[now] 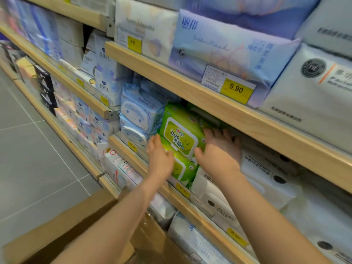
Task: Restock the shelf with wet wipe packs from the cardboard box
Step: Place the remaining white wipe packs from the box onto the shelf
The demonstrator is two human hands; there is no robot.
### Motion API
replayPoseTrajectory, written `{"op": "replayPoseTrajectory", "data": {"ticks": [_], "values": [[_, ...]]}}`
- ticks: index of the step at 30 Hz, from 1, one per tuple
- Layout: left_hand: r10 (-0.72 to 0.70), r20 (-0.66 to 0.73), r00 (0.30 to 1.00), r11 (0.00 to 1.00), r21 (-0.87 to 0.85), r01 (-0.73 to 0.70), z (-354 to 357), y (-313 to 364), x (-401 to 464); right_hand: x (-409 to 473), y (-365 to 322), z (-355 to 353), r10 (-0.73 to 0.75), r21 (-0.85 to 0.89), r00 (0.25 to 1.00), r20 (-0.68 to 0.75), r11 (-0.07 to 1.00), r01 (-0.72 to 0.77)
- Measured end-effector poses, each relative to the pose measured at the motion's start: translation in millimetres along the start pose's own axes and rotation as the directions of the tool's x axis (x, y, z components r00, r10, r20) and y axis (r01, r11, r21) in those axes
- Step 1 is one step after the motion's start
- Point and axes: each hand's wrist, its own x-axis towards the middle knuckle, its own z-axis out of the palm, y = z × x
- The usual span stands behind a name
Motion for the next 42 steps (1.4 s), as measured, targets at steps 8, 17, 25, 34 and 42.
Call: {"op": "replayPoseTrajectory", "data": {"ticks": [8, 17, 25, 34, 42], "values": [[0.112, 0.151, 0.982, 0.991, 0.053, -0.121, 37, 4, -31, 11, 4, -25, -0.024, 0.244, 0.988, 0.153, 0.970, -0.015], [0.099, 0.119, 0.988, 0.993, 0.059, -0.107, 39, 9, -36, 7, 8, -24, -0.080, 0.248, 0.986, 0.147, 0.968, 0.041], [0.032, 0.029, 0.999, 0.999, -0.011, -0.031, -26, -30, -29, -15, 11, -6, -0.197, 0.149, 0.979, -0.044, 0.968, 0.202], [0.025, 0.058, 0.998, 0.956, 0.289, -0.041, -114, -63, -135, -93, 16, -2, -0.397, 0.328, 0.917, -0.039, 0.862, 0.387], [-0.209, -0.063, 0.976, 0.843, 0.494, 0.213, -152, -141, -278, -192, 0, 74, -0.508, 0.471, 0.822, 0.257, 0.808, 0.352]]}}
